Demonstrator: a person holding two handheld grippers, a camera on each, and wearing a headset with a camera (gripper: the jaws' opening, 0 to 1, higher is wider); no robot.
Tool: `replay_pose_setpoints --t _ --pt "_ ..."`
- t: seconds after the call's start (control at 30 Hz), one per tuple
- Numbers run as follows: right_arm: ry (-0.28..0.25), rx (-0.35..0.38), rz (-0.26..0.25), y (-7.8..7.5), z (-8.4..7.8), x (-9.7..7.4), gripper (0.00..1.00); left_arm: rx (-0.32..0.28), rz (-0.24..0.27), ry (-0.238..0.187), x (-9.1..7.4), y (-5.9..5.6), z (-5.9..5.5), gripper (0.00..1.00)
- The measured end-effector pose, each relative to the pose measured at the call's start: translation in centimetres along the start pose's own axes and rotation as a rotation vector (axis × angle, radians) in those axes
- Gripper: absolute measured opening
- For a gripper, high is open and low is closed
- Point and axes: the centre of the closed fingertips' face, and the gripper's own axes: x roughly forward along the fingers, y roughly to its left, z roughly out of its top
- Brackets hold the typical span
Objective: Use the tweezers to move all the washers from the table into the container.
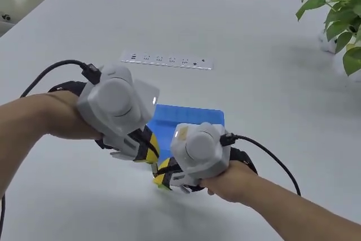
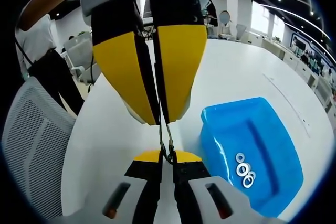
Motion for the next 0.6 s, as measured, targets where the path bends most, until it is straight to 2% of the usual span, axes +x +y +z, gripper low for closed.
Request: replay_pose_setpoints --t 0.6 --pt "0.002 -0.039 -0.019 0.6 1.8 -1.8 0.08 0.014 0.025 -0.008 -2.2 -0.4 1.3 0.05"
